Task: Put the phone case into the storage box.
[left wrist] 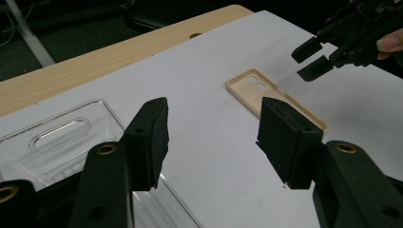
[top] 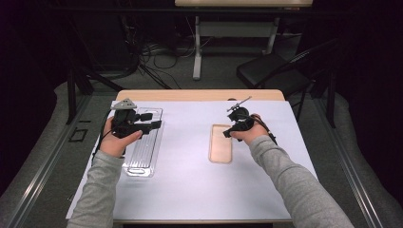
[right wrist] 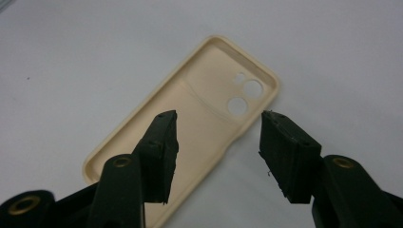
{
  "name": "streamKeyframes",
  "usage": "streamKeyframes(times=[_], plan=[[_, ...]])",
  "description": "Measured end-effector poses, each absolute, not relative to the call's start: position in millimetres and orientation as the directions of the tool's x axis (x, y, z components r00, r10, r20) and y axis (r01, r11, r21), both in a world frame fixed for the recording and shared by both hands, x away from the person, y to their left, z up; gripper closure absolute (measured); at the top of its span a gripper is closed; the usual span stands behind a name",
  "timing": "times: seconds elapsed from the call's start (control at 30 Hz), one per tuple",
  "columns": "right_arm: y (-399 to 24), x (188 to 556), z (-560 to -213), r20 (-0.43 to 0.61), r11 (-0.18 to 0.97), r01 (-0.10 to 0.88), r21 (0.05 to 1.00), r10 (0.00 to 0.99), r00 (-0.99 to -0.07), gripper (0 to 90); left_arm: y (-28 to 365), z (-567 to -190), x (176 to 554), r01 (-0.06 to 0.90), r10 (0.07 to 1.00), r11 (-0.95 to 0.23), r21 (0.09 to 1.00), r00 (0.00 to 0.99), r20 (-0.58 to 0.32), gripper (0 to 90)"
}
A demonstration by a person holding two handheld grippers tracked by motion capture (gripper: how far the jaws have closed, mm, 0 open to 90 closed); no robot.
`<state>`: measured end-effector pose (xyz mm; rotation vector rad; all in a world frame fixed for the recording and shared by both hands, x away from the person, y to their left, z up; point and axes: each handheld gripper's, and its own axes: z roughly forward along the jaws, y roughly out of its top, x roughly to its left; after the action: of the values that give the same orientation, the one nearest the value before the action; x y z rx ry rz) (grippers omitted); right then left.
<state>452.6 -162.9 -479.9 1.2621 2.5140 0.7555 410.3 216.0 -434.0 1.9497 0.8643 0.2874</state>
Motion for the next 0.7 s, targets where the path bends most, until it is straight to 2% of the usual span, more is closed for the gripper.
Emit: streamKeyframes(times=[0.07,0.2,0.33,0.43,0.53,0.57,0.7], plan=[[-160.4,452.3,-479.8,0.009,0.521,0.664,0.536,0.783,-0.622,49.1,215.3,-432.3,408.8,0.44,0.672,-0.31,0.843,0.728,-0.133,44.3],[-151.6,448.3,-480.6,-0.117,0.651,0.562,0.511,0.7,-0.705,49.2,217.5,-427.9,406.8,0.467,0.692,-0.294,0.834,0.706,-0.151,47.6],[-147.6,444.0,-480.8,-0.099,0.669,0.547,0.503,0.674,-0.732,49.2,218.7,-429.3,408.3,0.489,0.69,-0.284,0.824,0.702,-0.179,46.6],[-143.2,439.9,-480.8,-0.07,0.683,0.562,0.466,0.662,-0.746,55.2,217.6,-431.1,409.2,0.492,0.702,-0.293,0.82,0.693,-0.165,45.0],[-140.0,435.2,-481.1,-0.089,0.733,0.521,0.437,0.612,-0.786,59.2,218.0,-433.6,411.1,0.511,0.705,-0.274,0.814,0.683,-0.192,40.0],[-137.9,431.4,-481.1,-0.144,0.78,0.458,0.426,0.558,-0.818,63.2,218.0,-434.2,411.6,0.515,0.709,-0.278,0.811,0.68,-0.188,36.2],[-135.3,426.8,-480.7,-0.179,0.822,0.397,0.409,0.498,-0.848,66.5,217.5,-436.3,413.1,0.544,0.721,-0.277,0.792,0.662,-0.203,31.9]])
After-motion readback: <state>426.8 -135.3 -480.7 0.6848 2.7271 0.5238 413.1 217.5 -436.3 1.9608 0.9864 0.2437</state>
